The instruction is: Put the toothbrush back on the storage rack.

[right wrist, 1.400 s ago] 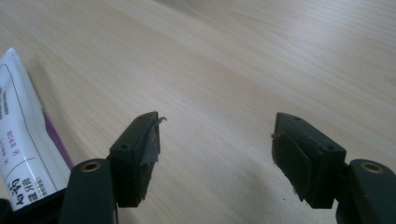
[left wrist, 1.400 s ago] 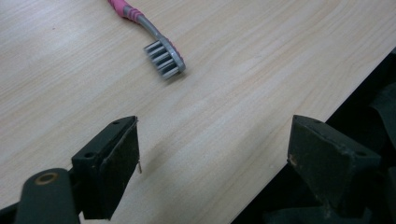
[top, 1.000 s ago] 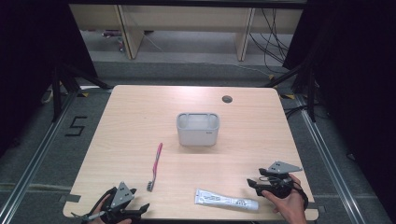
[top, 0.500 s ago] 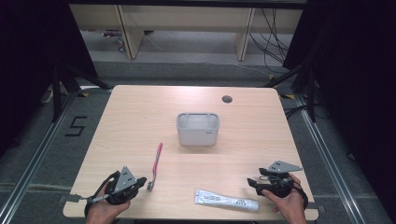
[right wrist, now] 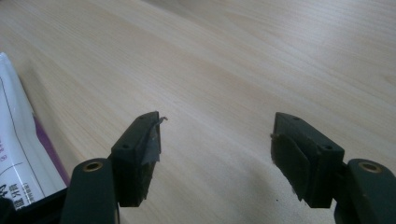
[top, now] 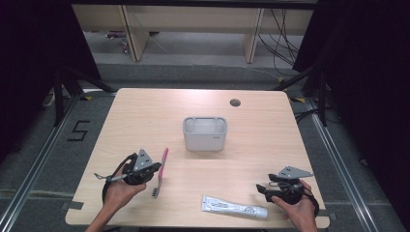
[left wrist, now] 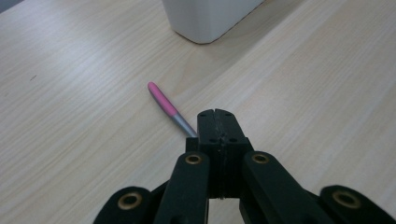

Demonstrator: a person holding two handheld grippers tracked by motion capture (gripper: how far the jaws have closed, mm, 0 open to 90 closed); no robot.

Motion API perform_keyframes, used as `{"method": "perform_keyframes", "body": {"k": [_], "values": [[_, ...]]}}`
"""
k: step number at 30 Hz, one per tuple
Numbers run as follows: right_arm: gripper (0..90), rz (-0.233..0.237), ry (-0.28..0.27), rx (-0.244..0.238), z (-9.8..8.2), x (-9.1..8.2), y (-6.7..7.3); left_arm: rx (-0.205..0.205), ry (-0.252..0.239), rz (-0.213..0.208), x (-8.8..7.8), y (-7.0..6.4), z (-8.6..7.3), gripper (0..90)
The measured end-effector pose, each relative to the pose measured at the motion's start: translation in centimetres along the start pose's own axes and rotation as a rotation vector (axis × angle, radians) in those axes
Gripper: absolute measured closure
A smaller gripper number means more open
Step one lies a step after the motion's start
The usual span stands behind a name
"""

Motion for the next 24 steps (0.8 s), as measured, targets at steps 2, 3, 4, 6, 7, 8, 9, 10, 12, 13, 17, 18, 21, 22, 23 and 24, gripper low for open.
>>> {"method": "perform_keyframes", "body": {"k": [2, 3, 4, 6, 7, 8, 9, 10, 12, 13, 17, 18, 21, 22, 23, 24], "values": [[34.2, -0.018, -0.005, -0.002, 0.1, 0.0, -0.2, -0.01, 0.002, -0.005, 0.7, 0.3, 0.3, 89.6], [34.2, -0.018, -0.005, -0.002, 0.1, 0.0, -0.2, -0.004, 0.012, -0.004, 1.0, 0.5, 0.4, 89.6], [34.2, -0.014, -0.009, -0.001, 0.1, 0.1, -0.1, -0.006, 0.01, -0.008, 1.5, 0.6, 0.7, 89.6], [34.2, 0.002, 0.0, -0.002, 0.0, 0.1, 0.0, -0.006, 0.016, -0.013, 2.2, 0.7, 0.9, 89.6], [34.2, 0.005, -0.002, -0.006, 0.1, 0.1, 0.0, -0.012, 0.019, -0.017, 2.6, 0.6, 1.1, 89.6], [34.2, -0.014, 0.001, -0.026, 0.1, 0.0, -0.3, 0.0, 0.029, -0.018, 2.9, 0.7, 1.2, 89.6], [34.2, -0.025, -0.011, -0.003, 0.1, 0.1, -0.2, -0.007, 0.027, -0.019, 3.3, 0.7, 1.4, 89.6], [34.2, -0.025, -0.011, -0.003, 0.1, 0.1, -0.2, -0.015, 0.027, -0.018, 3.6, 0.6, 1.6, 89.6], [34.2, -0.027, -0.006, -0.003, 0.1, 0.0, -0.2, 0.002, 0.037, -0.02, 4.3, 0.8, 1.9, 89.6], [34.2, -0.027, -0.005, -0.001, 0.1, 0.0, -0.2, 0.005, 0.051, -0.018, 4.5, 0.8, 1.9, 89.6], [34.2, -0.033, -0.004, -0.028, 0.2, 0.0, -0.4, -0.008, 0.09, -0.017, 5.8, 0.7, 1.8, 89.6], [34.2, -0.032, -0.003, -0.027, 0.2, 0.0, -0.4, -0.003, 0.096, -0.018, 6.1, 0.7, 1.8, 89.6], [34.2, -0.024, -0.003, -0.015, 0.1, 0.1, -0.3, -0.007, 0.112, -0.007, 6.8, 1.0, 1.6, 89.6], [34.2, -0.015, -0.005, -0.013, 0.1, 0.2, -0.2, -0.011, 0.12, -0.006, 7.1, 1.1, 1.5, 89.6], [34.2, -0.024, -0.002, -0.014, 0.1, 0.1, -0.3, -0.02, 0.127, 0.002, 7.3, 1.4, 1.3, 89.6], [34.2, -0.024, -0.002, -0.014, 0.1, 0.1, -0.3, -0.027, 0.131, 0.006, 7.5, 1.5, 1.1, 89.6]]}}
Point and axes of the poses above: each handheld gripper's, and its own axes: x roughly forward along the jaws, z roughly out of its top, y roughly to its left, the point moved 10 cm from there along x, roughly forward along the jaws, and after that the axes turned 10 degrees about z, right-handed, at the moved point
